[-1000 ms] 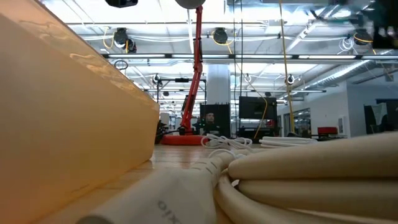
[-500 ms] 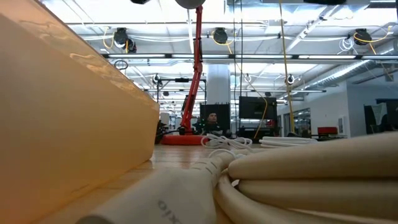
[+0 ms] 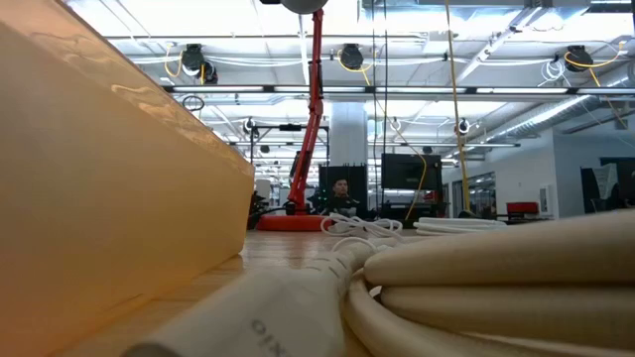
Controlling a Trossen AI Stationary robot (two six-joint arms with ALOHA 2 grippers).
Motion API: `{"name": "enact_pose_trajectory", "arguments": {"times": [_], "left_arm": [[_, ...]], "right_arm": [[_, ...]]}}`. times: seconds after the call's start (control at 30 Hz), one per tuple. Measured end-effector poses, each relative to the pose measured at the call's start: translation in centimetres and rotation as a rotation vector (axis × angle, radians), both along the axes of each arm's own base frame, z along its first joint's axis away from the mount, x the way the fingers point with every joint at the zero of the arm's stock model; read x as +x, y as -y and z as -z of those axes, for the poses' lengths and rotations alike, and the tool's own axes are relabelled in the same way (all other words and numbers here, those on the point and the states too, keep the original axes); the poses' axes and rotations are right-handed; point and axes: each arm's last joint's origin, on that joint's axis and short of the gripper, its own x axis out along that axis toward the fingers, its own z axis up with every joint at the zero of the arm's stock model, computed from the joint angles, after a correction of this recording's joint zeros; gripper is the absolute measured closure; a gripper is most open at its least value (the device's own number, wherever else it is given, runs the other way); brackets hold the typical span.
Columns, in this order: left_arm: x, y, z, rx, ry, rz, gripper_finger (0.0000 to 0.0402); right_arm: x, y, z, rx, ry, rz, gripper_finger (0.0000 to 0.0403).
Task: Pick & Place USB Port
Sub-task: Put the blue USB cable into the orange bin
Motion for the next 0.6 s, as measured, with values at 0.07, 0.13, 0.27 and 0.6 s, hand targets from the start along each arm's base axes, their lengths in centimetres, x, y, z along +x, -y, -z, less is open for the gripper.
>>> {"name": "enact_pose_trajectory", "arguments": {"times": [0.07,0.13,0.27,0.6], "left_arm": [[0.1,-0.1,0.0,-0.001,0.001,0.01,0.0199],[0.1,-0.2,0.0,-0.013,0.0,0.02,0.0182],[0.1,-0.3,0.0,-0.015,-0.001,-0.013,0.0155],[0.5,-1.4,0.0,-0.029,-0.001,-0.038,0.0144]], "right_arm": [[0.1,0.3,-0.2,-0.001,0.018,0.01,0.0393],[0.3,0.5,-0.2,-0.011,0.023,0.019,0.0393],[0.6,1.1,-0.2,-0.019,0.025,0.039,0.0393],[1.3,2.5,-0.1,-0.032,0.026,0.072,0.0393]]}}
